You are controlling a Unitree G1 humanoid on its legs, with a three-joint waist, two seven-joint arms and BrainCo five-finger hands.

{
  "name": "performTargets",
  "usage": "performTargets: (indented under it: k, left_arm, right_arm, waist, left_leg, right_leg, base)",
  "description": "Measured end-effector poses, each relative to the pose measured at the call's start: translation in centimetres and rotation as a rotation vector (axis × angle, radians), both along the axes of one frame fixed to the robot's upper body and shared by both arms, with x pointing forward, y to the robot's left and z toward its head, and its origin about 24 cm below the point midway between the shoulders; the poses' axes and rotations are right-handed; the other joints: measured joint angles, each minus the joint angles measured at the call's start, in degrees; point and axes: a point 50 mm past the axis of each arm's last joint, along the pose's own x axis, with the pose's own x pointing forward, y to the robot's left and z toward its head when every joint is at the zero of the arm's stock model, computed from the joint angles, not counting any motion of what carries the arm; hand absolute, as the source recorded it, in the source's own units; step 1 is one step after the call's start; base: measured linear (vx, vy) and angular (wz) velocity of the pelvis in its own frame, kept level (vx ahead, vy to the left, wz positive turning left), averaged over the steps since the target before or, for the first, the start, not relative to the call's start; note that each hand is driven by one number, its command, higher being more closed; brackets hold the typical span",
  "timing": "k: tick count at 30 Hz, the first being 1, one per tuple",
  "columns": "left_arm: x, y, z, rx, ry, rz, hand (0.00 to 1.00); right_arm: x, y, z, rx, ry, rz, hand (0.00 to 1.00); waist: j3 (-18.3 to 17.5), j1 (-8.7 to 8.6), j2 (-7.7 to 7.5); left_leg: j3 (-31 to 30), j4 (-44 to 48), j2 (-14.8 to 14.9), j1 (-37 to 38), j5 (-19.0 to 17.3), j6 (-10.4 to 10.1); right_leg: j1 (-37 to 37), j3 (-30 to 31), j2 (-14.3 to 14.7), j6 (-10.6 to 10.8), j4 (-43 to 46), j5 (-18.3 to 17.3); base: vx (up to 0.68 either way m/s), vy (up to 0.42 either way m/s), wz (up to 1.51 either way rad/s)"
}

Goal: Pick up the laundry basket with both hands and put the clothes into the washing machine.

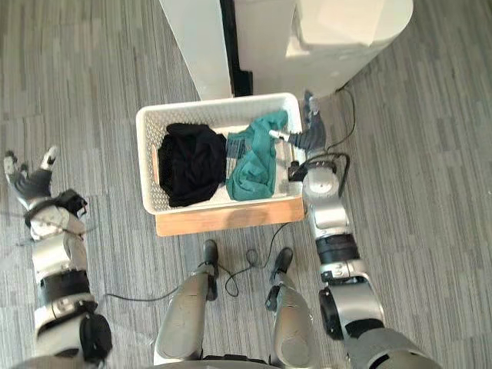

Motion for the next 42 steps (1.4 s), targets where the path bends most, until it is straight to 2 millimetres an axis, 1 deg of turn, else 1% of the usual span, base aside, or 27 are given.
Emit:
performTargets:
  k: [2,3,6,8,9,10,12,14,16,18,21,22,23,24,25,26,28,29,31,32,33,35,36,39,42]
  left_arm:
    - [0.9,-0.5,1.2,0.048,0.004,-0.07,0.0]
    - [1.1,-0.7,1.5,0.06,0.004,-0.094,0.0]
    - [2.2,-2.1,2.6,0.099,-0.004,-0.22,0.0]
    - [3.1,-3.3,3.9,0.131,-0.022,-0.333,0.0]
    - [3.7,-4.4,5.0,0.137,-0.053,-0.443,0.0]
    - [3.9,-4.8,5.4,0.129,-0.074,-0.485,0.0]
    - [4.3,-6.4,6.4,0.094,-0.142,-0.609,0.0]
    - [4.2,-7.2,6.8,0.047,-0.195,-0.674,0.0]
    - [4.0,-7.6,7.0,0.049,-0.192,-0.728,0.0]
    - [3.6,-7.8,6.8,0.07,-0.157,-0.78,0.0]
    - [3.6,-8.4,6.3,0.104,-0.116,-0.821,0.0]
    - [3.6,-8.5,6.3,0.138,-0.106,-0.821,0.0]
    - [3.7,-8.6,6.5,0.215,-0.081,-0.806,0.0]
    - [3.8,-8.7,6.7,0.249,-0.073,-0.797,0.0]
    - [4.0,-8.8,6.9,0.313,-0.06,-0.764,0.0]
    - [4.1,-8.8,6.8,0.337,-0.056,-0.715,0.0]
    - [4.1,-9.0,6.1,0.321,-0.051,-0.656,0.0]
    - [3.9,-8.9,5.4,0.307,-0.043,-0.602,0.0]
    - [3.2,-8.7,4.4,0.299,-0.031,-0.519,0.0]
    - [2.9,-8.3,3.8,0.289,-0.012,-0.474,0.0]
    - [2.6,-7.7,3.0,0.278,0.023,-0.413,0.0]
    - [2.4,-7.5,2.4,0.277,0.052,-0.379,0.0]
    - [1.9,-7.4,2.2,0.288,0.061,-0.347,0.0]
    - [1.3,-7.9,2.0,0.3,0.057,-0.33,0.0]
    - [0.9,-8.4,0.7,0.268,0.083,-0.339,0.0]
  right_arm:
    - [0.0,-0.1,0.1,0.002,0.001,-0.013,0.0]
    - [0.0,-0.2,0.0,0.003,0.004,-0.015,0.0]
    - [0.0,-0.2,0.1,0.004,0.016,-0.019,0.0]
    - [-0.6,-0.4,0.7,0.007,-0.017,-0.021,0.0]
    - [-1.3,-0.7,1.3,0.002,-0.059,-0.02,0.0]
    - [-1.6,-0.7,1.5,-0.001,-0.074,-0.021,0.0]
    - [-2.3,-1.3,1.8,-0.02,-0.102,-0.032,0.0]
    - [-2.8,-2.0,1.6,-0.034,-0.106,-0.047,0.0]
    - [-3.3,-2.7,1.5,-0.033,-0.114,-0.067,0.0]
    - [-3.5,-3.0,1.3,-0.039,-0.112,-0.082,0.0]
    - [-3.6,-3.0,0.8,-0.042,-0.096,-0.079,0.0]
    - [-3.6,-2.6,0.3,-0.052,-0.077,-0.056,0.0]
    - [-3.5,-2.1,0.1,-0.045,-0.065,-0.017,0.0]
    - [-3.5,-2.0,0.1,-0.043,-0.063,-0.009,0.0]
    - [-3.5,-1.8,0.1,-0.038,-0.062,0.012,0.0]
    - [-3.6,-1.7,0.2,-0.038,-0.066,0.024,0.0]
    - [-3.6,-2.0,0.5,-0.032,-0.074,0.02,0.0]
    - [-3.6,-2.3,0.9,-0.023,-0.091,0.007,0.0]
    - [-3.6,-3.1,1.8,-0.007,-0.121,-0.021,0.0]
    - [-3.4,-3.3,2.3,-0.006,-0.134,-0.031,0.0]
    - [-3.0,-3.4,2.3,-0.002,-0.12,-0.036,0.0]
    - [-2.5,-3.6,1.9,0.003,-0.093,-0.042,0.0]
    - [-2.2,-3.7,1.6,0.003,-0.07,-0.038,0.0]
    - [-2.1,-4.0,1.2,0.013,-0.053,-0.05,0.0]
    - [-1.9,-4.8,0.6,0.033,-0.016,-0.077,0.0]
  waist:
    - [0.6,0.01,-0.28]
    - [0.7,0.02,-0.26]
    - [1.1,0.18,-0.11]
    - [2.4,0.1,-0.04]
    - [2.6,0.04,0.03]
    - [2.6,-0.01,0.03]
    - [3.0,-0.18,0.29]
    - [3.0,-0.19,0.29]
    - [3.2,-0.05,0.47]
    - [3.2,0.13,0.47]
    - [3.2,0.12,0.47]
    - [3.2,0.05,0.47]
    - [3.2,-0.09,0.47]
    - [3.2,-0.04,0.47]
    - [3.2,-0.04,0.47]
    - [3.2,-0.15,0.47]
    - [3.2,-0.12,0.47]
    - [3.2,-0.14,0.47]
    - [3.2,-0.08,0.48]
    - [3.2,0.0,0.48]
    - [3.2,0.0,0.48]
    - [3.2,0.13,0.49]
    - [3.2,0.14,0.49]
    - [3.2,0.15,0.49]
    - [3.2,0.18,0.5]
  left_leg:
    - [0.2,0.0,0.1,-1.0,0.2,0.3]
    - [0.2,0.0,0.2,-1.4,0.2,0.3]
    - [1.3,0.5,1.1,-3.1,0.2,0.3]
    - [1.6,1.0,1.6,-3.2,0.2,0.3]
    - [1.7,1.1,2.0,-3.9,0.2,0.3]
    - [1.8,1.3,2.1,-4.3,0.2,0.3]
    - [2.0,1.5,2.4,-4.5,0.2,0.3]
    - [2.1,1.6,2.7,-4.5,0.2,0.2]
    - [2.0,1.8,2.9,-4.5,0.1,0.2]
    - [2.6,2.0,3.0,-4.8,0.1,0.2]
    - [3.5,2.4,3.2,-5.3,-0.1,-0.1]
    - [4.2,3.1,3.6,-5.6,-0.4,-0.5]
    - [4.8,3.3,3.9,-5.9,-0.5,-0.4]
    - [4.9,3.3,3.9,-6.1,-0.6,-0.6]
    - [5.6,3.3,4.2,-6.4,-0.6,-0.6]
    - [6.3,3.6,4.5,-6.6,-0.1,-0.6]
    - [6.2,3.8,4.4,-6.7,0.0,-0.7]
    - [5.9,3.2,4.0,-6.6,0.5,-1.0]
    - [5.8,0.7,3.0,-6.2,2.0,-1.3]
    - [5.8,-0.9,2.6,-5.9,3.0,-1.9]
    - [5.4,-2.3,2.3,-5.4,4.0,-1.9]
    - [5.0,-3.6,1.8,-4.9,4.9,-2.0]
    - [4.7,-4.9,1.4,-4.6,5.8,-1.7]
    - [4.3,-6.5,1.0,-4.5,6.9,-1.5]
    - [3.7,-7.6,0.8,-4.3,7.8,-0.9]
  right_leg:
    - [-1.1,0.2,0.1,-0.2,0.1,0.2]
    - [-1.6,0.2,0.1,-0.3,0.1,0.4]
    - [-3.6,1.1,0.2,-0.6,0.1,0.8]
    - [-3.7,1.2,0.4,-0.6,0.3,0.8]
    - [-4.7,1.2,0.6,-0.6,1.1,0.8]
    - [-5.1,1.2,0.7,-0.6,1.2,0.8]
    - [-5.5,1.1,0.8,-0.8,1.9,0.6]
    - [-5.6,0.9,0.8,-1.1,2.3,0.4]
    - [-5.8,0.5,0.8,-1.5,3.2,0.1]
    - [-6.7,0.5,0.6,-1.8,4.2,-0.2]
    - [-7.3,0.6,0.3,-1.8,4.4,-0.2]
    - [-7.5,0.6,0.3,-1.8,4.8,-0.2]
    - [-7.8,0.6,0.3,-1.8,5.1,-0.2]
    - [-8.0,0.7,0.3,-1.8,5.1,-0.2]
    - [-8.3,0.6,0.2,-1.8,5.1,-0.2]
    - [-8.4,0.4,0.1,-1.8,5.3,-0.2]
    - [-8.5,0.2,0.0,-1.8,5.4,-0.2]
    - [-8.6,0.1,-0.2,-1.8,5.6,-0.2]
    - [-9.2,-0.1,-0.8,-1.5,5.7,-0.4]
    - [-9.6,-0.1,-1.0,-1.6,5.7,-0.4]
    - [-9.6,-0.3,-1.0,-1.6,5.7,-0.4]
    - [-9.4,-0.5,-1.0,-1.6,5.7,-0.4]
    - [-9.4,-0.8,-1.0,-1.6,5.5,-0.4]
    - [-9.3,-1.2,-1.0,-1.9,4.7,-0.1]
    - [-8.7,-1.7,-0.8,-2.0,3.4,0.5]
  base:
    - [-0.04,0.003,-0.05]
    - [-0.03,-0.015,-0.12]
    - [-0.03,-0.014,-0.17]
    - [-0.03,-0.022,-0.06]
    - [-0.03,-0.037,-0.05]
    - [-0.04,-0.045,-0.07]
    - [-0.02,-0.033,-0.04]
    - [0.0,0.0,0.0]
    - [0.0,0.0,0.0]
    - [-0.03,-0.023,-0.06]
    - [-0.03,-0.013,-0.07]
    - [-0.03,-0.011,-0.06]
    - [-0.03,-0.012,-0.04]
    - [-0.03,-0.016,0.0]
    - [-0.01,-0.023,0.04]
    - [0.0,-0.024,0.06]
    - [0.02,-0.012,0.07]
    - [0.02,-0.005,0.14]
    - [0.01,-0.014,0.17]
    - [0.02,-0.038,0.15]
    - [0.01,-0.034,0.12]
    - [0.01,-0.025,0.12]
    - [0.0,-0.026,0.14]
    - [-0.01,-0.016,0.1]
    - [0.0,-0.011,0.08]
